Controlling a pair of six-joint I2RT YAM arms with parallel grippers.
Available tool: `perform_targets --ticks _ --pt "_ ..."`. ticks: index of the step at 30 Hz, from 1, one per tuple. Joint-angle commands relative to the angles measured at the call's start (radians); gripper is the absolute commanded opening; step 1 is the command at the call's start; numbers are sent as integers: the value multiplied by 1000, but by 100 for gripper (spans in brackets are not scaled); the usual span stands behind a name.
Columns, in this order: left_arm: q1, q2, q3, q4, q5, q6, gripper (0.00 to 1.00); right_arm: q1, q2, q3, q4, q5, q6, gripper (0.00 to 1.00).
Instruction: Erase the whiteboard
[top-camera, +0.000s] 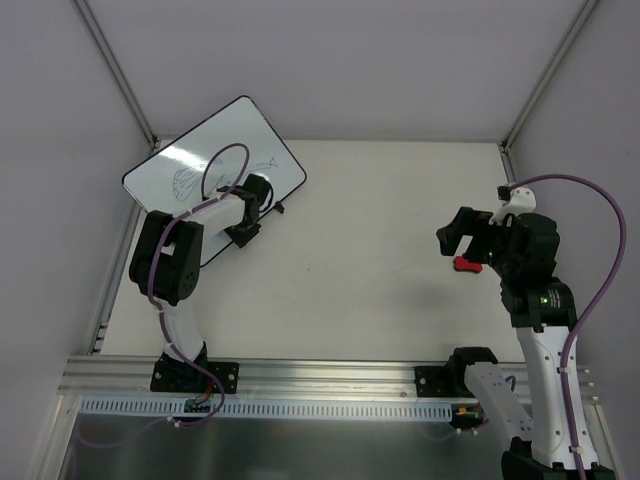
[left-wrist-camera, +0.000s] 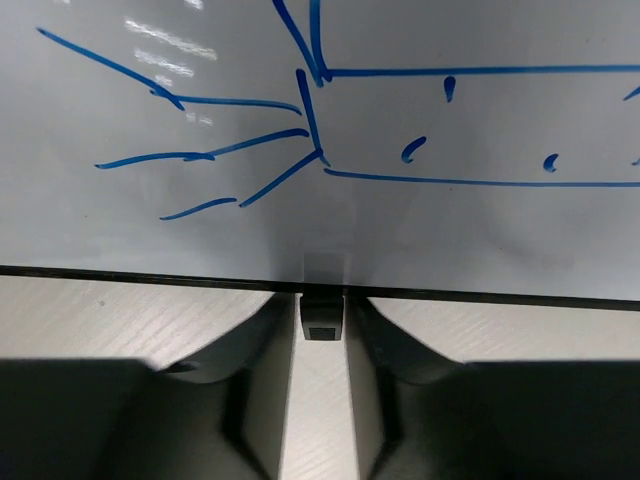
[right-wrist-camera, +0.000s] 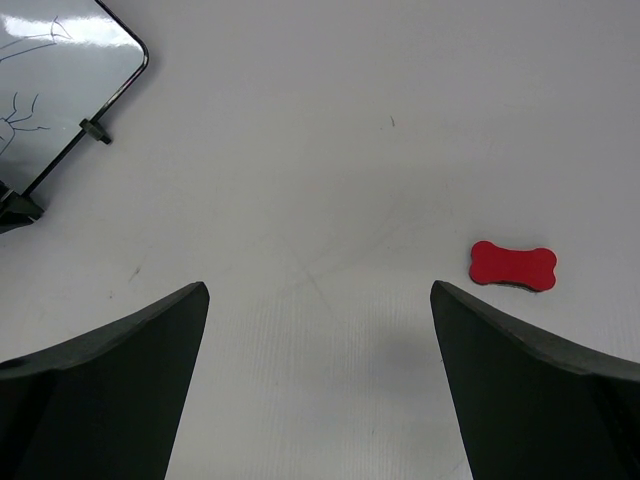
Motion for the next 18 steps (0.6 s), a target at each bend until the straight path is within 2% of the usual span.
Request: perform_targets --ticks 1,5,8,18 --pt "-7 14 1 2 -29 -7 20 6 -16 12 37 -19 -17 99" --pt "-10 18 -4 8 -9 23 6 5 -16 9 36 -20 -17 99" --pt "-20 23 -11 12 -4 52 0 5 -10 12 39 -23 -16 99" --pt "-159 4 -42 34 9 120 0 5 -6 -5 53 -13 -3 99"
